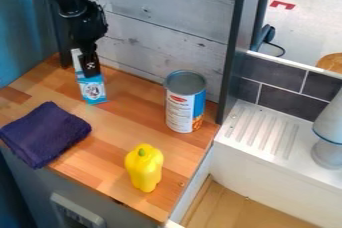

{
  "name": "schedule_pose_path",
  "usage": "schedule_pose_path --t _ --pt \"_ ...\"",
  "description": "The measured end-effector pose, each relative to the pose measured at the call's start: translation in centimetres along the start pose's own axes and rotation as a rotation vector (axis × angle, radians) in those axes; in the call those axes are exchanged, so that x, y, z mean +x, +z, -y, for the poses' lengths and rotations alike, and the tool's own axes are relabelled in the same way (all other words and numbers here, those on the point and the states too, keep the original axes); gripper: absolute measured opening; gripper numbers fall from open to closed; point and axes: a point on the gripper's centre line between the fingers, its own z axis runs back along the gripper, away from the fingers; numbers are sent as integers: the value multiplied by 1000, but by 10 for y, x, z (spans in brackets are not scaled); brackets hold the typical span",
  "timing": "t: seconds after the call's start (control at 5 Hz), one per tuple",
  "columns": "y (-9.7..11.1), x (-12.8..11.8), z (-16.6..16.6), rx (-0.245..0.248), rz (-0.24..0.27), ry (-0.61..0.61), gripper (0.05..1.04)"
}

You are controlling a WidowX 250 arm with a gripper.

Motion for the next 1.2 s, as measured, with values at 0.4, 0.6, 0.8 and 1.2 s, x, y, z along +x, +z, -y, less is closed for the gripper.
schedule_pose_path --t 0.4,0.6,0.8,1.2 --pt "36 -8 12 108 25 -31 1009" --pt "66 -10 20 214 73 -62 1009" --pt "93 -15 34 288 118 -60 1009" --pt "117 -31 47 240 145 -22 1009"
